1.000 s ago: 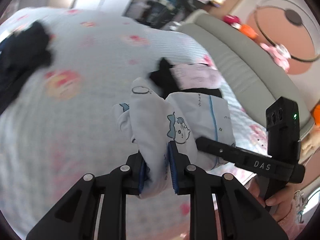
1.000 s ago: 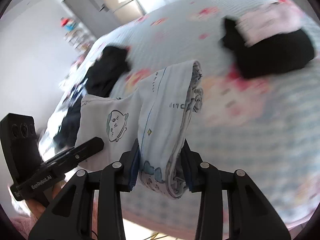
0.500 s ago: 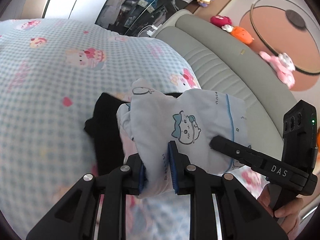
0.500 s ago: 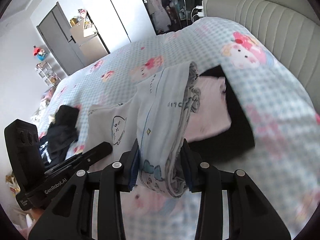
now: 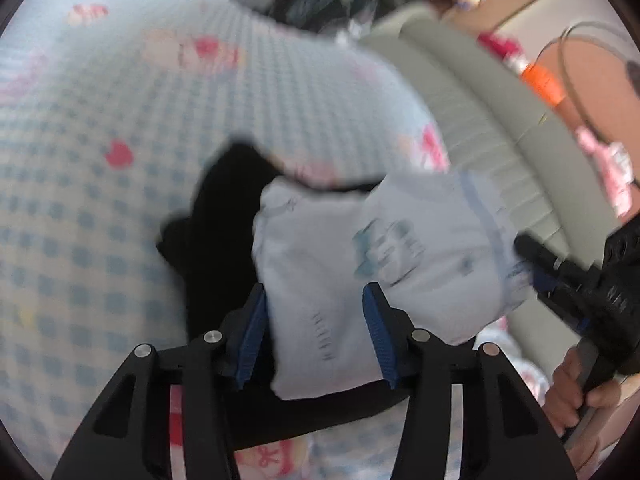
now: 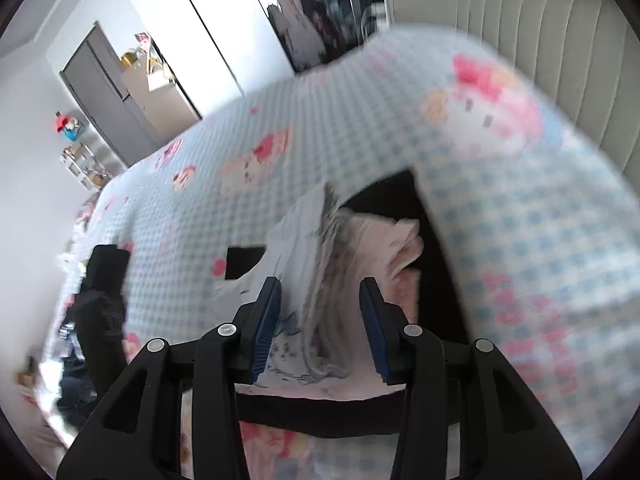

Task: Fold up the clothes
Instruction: 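Lift the folded pants with both grippers and carry them onto the black clothes stack, then lower the pants onto the stack and open both grippers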

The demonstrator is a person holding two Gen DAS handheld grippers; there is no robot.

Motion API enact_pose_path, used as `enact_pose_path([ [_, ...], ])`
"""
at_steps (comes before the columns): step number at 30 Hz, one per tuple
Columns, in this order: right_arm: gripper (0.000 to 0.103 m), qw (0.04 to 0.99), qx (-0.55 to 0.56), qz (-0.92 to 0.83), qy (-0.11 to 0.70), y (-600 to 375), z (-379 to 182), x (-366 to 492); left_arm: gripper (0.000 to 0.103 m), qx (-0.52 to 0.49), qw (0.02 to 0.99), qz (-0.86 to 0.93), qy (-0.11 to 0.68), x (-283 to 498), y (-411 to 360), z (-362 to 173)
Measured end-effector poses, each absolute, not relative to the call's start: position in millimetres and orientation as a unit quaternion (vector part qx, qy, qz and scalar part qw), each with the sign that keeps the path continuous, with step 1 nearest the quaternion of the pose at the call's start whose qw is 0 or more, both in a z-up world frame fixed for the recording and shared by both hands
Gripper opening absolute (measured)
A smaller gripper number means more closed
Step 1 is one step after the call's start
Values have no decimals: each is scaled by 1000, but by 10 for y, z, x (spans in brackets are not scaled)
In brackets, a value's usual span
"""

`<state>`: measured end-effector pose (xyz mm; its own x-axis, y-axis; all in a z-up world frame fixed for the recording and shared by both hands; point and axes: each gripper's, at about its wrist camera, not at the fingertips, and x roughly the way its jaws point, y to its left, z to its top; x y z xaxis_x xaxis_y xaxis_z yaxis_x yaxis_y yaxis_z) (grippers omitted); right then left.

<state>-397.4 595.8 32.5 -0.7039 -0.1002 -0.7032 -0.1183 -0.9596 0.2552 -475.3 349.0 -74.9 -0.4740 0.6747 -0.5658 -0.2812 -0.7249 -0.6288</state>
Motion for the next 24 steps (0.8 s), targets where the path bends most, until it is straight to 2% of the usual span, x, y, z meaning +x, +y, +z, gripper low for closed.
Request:
enact_pose_path([
  [3,41,12,-344,934,100,5697,503,-3796,48,-359,282,864,-211,-4561,3392,-478],
  [4,41,5,-335,938,92,5605,531,-3776,48,-360,295,864,-194,-4549,3457,-445],
  [7,40,-23,-357,932,53,5266,397,-3893,37,-388,316,852,-152,-4567,3672,-513],
  [9,39,-31,-374,926,32,5127,286,-3974,36,-412,319,843,-134,-4598,3767,-635],
  [10,36,-23,-382,923,31,5162,224,-4008,36,-425,317,838,-128,-4616,3795,-707],
  [12,18,-8,-397,917,28,5233,99,-4074,36,-442,313,831,-126,-4660,3807,-835],
  [13,13,0,-405,914,27,5269,36,-4107,36,-448,311,828,-129,-4686,3796,-888],
  [14,3,2,-410,912,35,5340,11,-4110,37,-453,310,824,-137,-4716,3781,-915],
  [15,0,-1,-411,910,48,5427,8,-4095,38,-456,307,824,-138,-4726,3776,-935],
  [18,0,-5,-414,908,56,5562,-22,-4057,40,-464,302,821,-136,-4754,3793,-995],
  [24,0,5,-406,912,66,5624,-87,-4044,39,-461,296,827,-127,-4708,3803,-958],
])
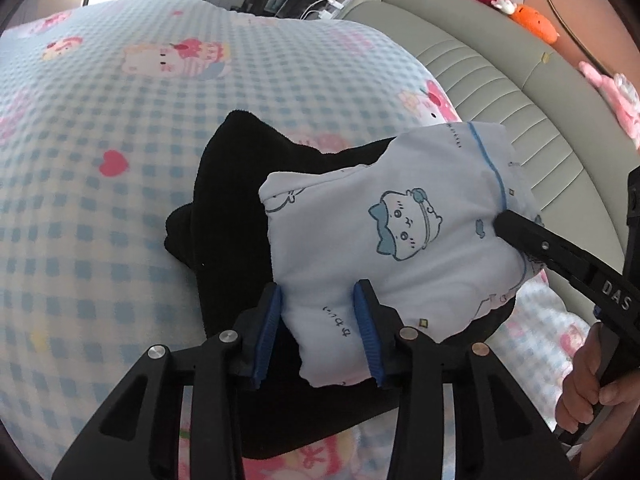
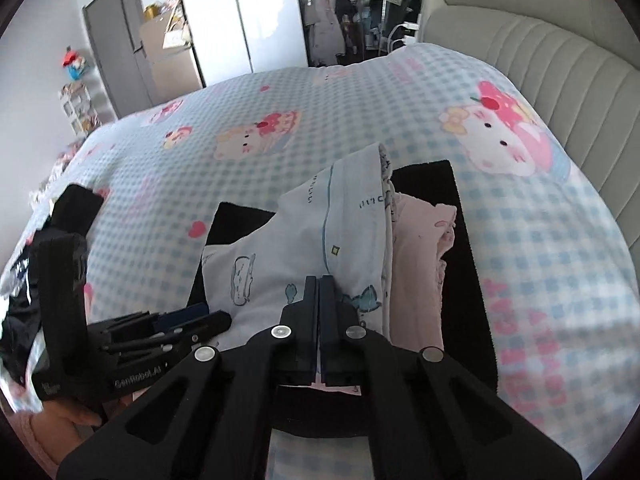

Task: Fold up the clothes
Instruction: 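Lower the pants onto the stack and open both grippers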

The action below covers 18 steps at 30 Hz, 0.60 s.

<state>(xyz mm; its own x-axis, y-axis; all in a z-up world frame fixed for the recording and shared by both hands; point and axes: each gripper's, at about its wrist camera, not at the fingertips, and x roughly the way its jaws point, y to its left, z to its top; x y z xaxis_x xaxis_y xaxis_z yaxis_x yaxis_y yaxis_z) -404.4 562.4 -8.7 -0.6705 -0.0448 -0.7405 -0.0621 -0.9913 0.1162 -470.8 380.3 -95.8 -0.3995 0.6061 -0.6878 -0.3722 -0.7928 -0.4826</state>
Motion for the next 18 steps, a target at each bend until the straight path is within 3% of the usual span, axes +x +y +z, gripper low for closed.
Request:
enact_pose_path([
  [4,3,-9,-398,915,66,5482,59,-4044,41,-449,299,827,-160,-4689,3566,-802],
  [5,8,-11,-395,916,63,5423,112,-4019,43,-446,296,830,-157,-4669,3535,-763],
  [7,32,-4,-391,919,50,5298,189,-3973,44,-442,286,838,-146,-4631,3481,-679],
  [8,56,2,-390,920,43,5238,215,-3958,45,-440,280,842,-139,-4612,3456,-635],
  [9,64,10,-388,921,40,5185,235,-3940,46,-439,276,845,-133,-4589,3423,-594],
  [16,66,38,-400,914,57,4909,239,-3871,70,-414,239,873,-101,-4446,3072,-297],
  [18,82,35,-399,914,62,4813,255,-3849,71,-408,224,880,-99,-4437,2902,-209],
])
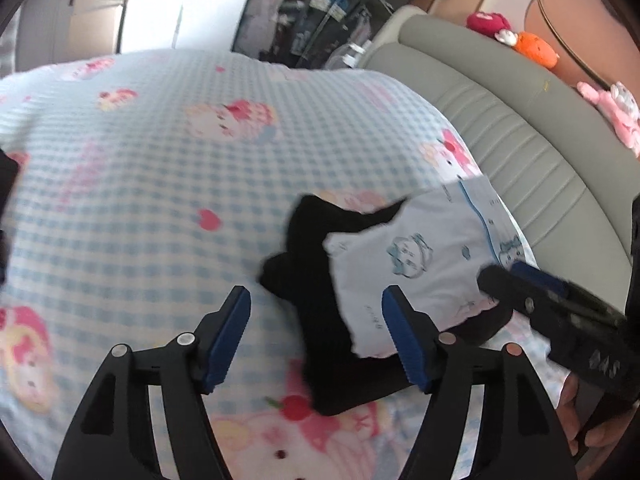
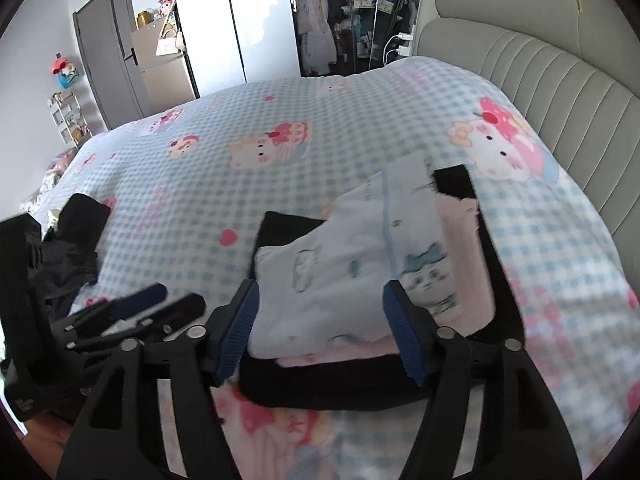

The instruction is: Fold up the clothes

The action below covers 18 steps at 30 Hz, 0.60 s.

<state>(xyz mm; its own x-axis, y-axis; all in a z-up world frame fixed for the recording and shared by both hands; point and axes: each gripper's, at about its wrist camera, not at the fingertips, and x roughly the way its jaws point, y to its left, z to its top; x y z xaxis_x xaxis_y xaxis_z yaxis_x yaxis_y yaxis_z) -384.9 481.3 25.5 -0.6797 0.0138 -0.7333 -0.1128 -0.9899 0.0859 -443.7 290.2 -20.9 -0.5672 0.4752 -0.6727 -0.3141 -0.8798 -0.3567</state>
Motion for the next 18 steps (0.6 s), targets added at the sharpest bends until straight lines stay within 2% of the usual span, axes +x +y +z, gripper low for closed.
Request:
enact_pose_path([
  [9,97,6,-378,924,56,4061,363,-3870,77,-387,141,906,-92,-4451,1998,67],
  [18,101,-1,-394,916,77,3408,321,-3903,78,-391,71,915,-70,-4371,1088,197],
])
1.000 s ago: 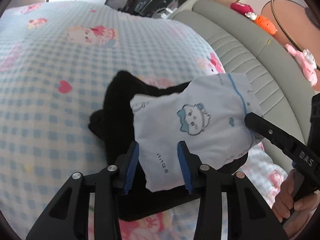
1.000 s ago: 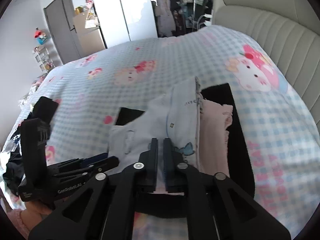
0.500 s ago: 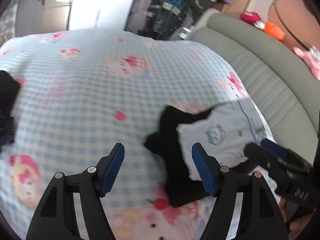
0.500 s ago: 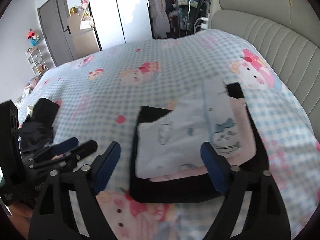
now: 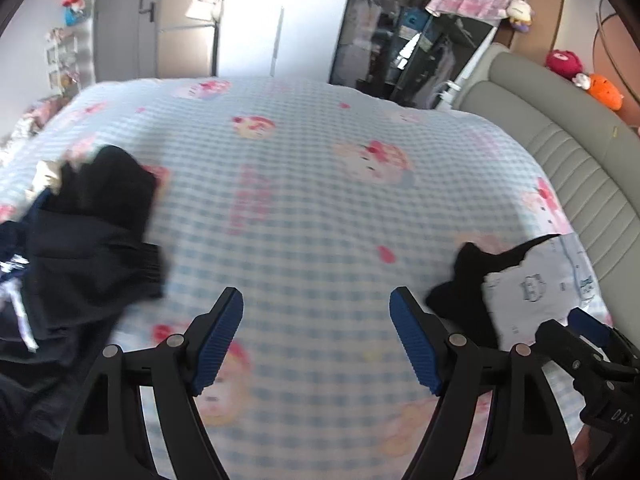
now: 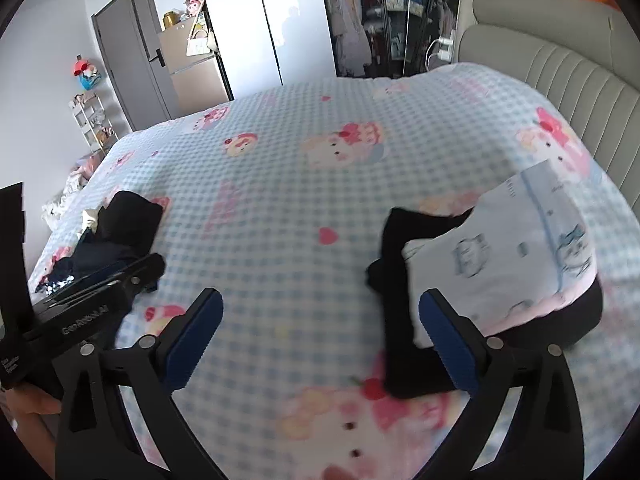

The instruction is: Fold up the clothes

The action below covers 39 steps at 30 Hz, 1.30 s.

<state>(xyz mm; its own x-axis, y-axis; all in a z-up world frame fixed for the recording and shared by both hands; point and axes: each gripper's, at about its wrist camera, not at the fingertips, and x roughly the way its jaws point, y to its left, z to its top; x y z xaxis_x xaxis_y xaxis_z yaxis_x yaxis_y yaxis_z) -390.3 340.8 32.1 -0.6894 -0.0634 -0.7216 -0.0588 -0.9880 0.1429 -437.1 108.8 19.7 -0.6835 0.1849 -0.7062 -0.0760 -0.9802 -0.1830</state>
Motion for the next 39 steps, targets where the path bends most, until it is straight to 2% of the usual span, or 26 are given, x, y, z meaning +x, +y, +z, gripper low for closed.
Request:
enact_pose_path([
  [9,101,36,395,-916,-62,2699,519,-3343,82,-374,29,925,-61,-3715,285,562],
  [16,101,59,373,-925,-51,2208,814,-2327,83,-349,43,936,-29,-2582,53,708],
  [20,102,56,370,-927,-40,2015,805,-1664,83,-347,44,937,-3,-1811,108,645],
  [27,102,52,377,-924,-50,1906,594,-665,83,-382,29,923,-37,-864,3,332],
  [33,102,35,383,-922,-38,1893,412,-184,84,-384,26,922,-26,-396,56,208],
  [39,102,38,404,-913,-41,1931,233,-122,84,-396,36,917,-22,-245,112,114],
])
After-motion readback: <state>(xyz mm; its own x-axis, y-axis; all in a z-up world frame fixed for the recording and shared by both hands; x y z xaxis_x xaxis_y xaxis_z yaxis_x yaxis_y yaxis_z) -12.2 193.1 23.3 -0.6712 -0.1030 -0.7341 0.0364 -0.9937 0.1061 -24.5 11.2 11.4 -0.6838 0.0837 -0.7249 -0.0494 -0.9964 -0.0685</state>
